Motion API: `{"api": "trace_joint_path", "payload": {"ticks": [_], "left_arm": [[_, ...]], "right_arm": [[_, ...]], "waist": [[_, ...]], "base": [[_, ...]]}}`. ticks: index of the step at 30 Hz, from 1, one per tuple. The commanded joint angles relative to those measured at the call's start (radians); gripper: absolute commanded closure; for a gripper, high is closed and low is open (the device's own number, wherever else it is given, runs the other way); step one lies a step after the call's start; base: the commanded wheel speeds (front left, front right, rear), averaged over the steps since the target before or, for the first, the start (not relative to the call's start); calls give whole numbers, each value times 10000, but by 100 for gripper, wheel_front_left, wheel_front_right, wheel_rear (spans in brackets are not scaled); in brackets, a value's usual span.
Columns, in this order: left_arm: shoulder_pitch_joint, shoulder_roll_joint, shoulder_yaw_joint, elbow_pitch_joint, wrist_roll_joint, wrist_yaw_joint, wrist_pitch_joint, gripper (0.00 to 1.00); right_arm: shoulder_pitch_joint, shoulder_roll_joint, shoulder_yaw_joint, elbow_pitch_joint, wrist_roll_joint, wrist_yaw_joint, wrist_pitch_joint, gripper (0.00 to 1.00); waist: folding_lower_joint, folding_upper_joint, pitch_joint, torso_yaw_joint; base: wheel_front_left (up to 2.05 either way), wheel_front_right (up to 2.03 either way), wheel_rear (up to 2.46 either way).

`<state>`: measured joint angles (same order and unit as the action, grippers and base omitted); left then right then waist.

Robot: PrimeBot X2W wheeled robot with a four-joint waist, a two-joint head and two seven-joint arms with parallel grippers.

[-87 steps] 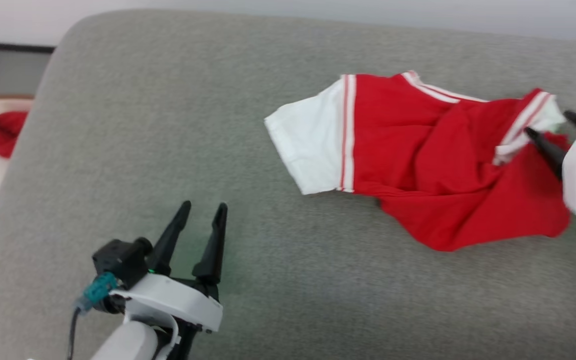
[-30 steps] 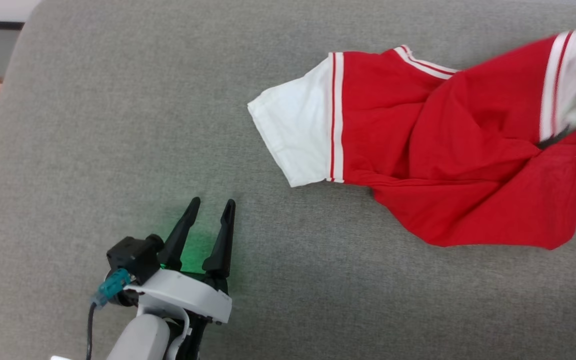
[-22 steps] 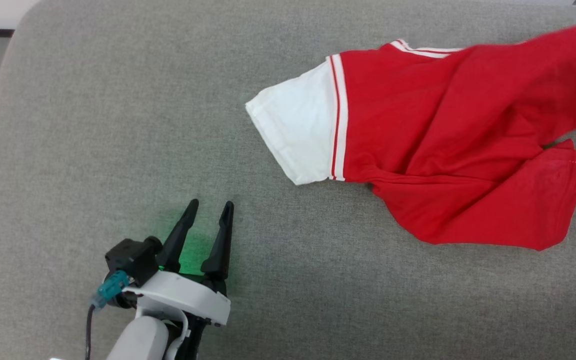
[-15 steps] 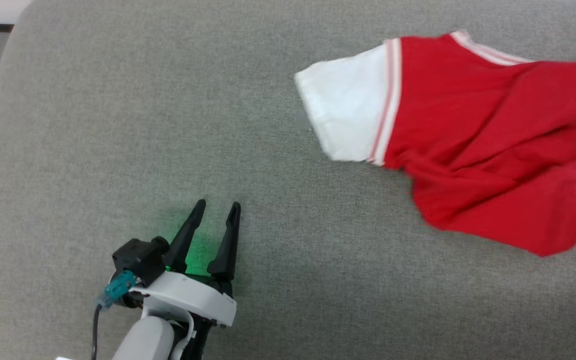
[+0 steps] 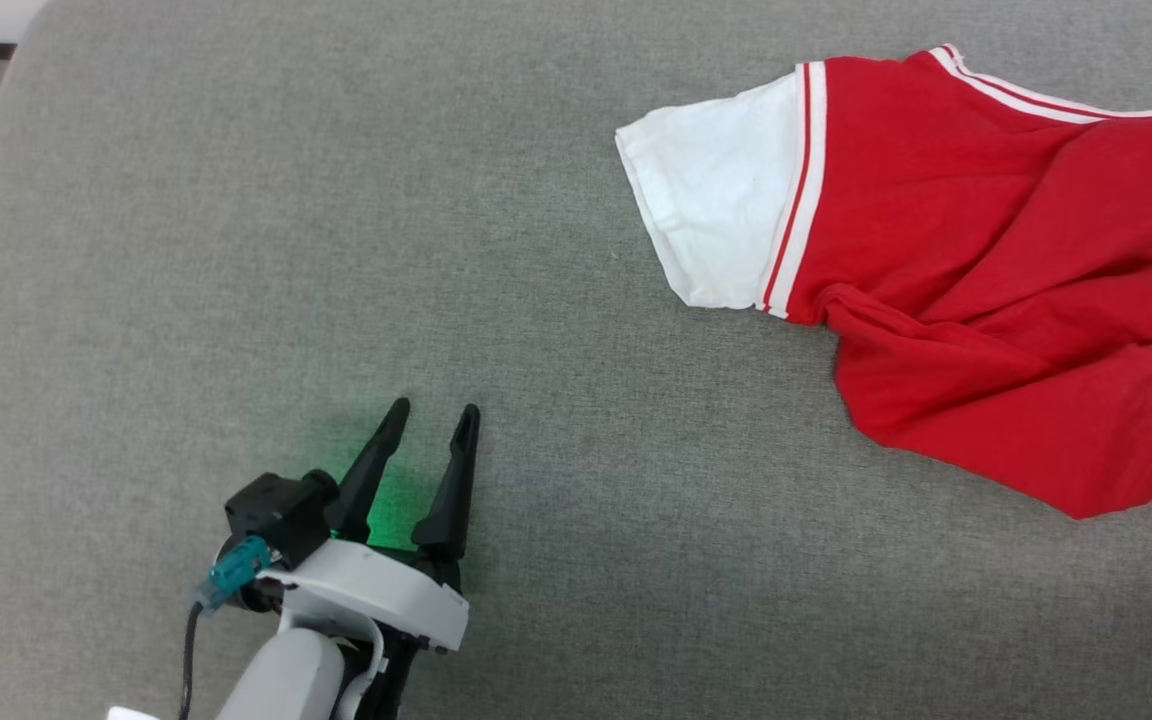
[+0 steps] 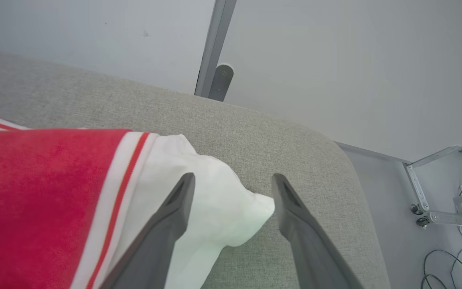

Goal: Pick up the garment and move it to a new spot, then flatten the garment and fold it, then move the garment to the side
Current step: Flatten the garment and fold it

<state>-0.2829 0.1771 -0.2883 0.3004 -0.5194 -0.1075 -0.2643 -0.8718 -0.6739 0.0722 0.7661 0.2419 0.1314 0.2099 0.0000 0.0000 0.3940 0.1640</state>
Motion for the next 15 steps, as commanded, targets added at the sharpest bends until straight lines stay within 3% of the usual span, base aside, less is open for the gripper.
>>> {"api": "trace_joint_path", "payload": {"ticks": [1,9,15], "left_arm": [[20,74,48,4,-20,-57,5,0],[-63,552,130,-183,112,-30,117,0],[-672,1642,311,-1170,355,-55,916,0]], "right_arm": [[48,35,-141,98,-138,-14,-176,0],[1113,759,-256,-857,514,-14,-1784,0],[2961,1655,58,-2895,1165,-14,-3242,0]], "waist": [[0,0,-49,-74],[0,0,-479,-375],[0,0,-768,-924]], "base": [[0,0,0],[0,0,0],[0,0,0]]}}
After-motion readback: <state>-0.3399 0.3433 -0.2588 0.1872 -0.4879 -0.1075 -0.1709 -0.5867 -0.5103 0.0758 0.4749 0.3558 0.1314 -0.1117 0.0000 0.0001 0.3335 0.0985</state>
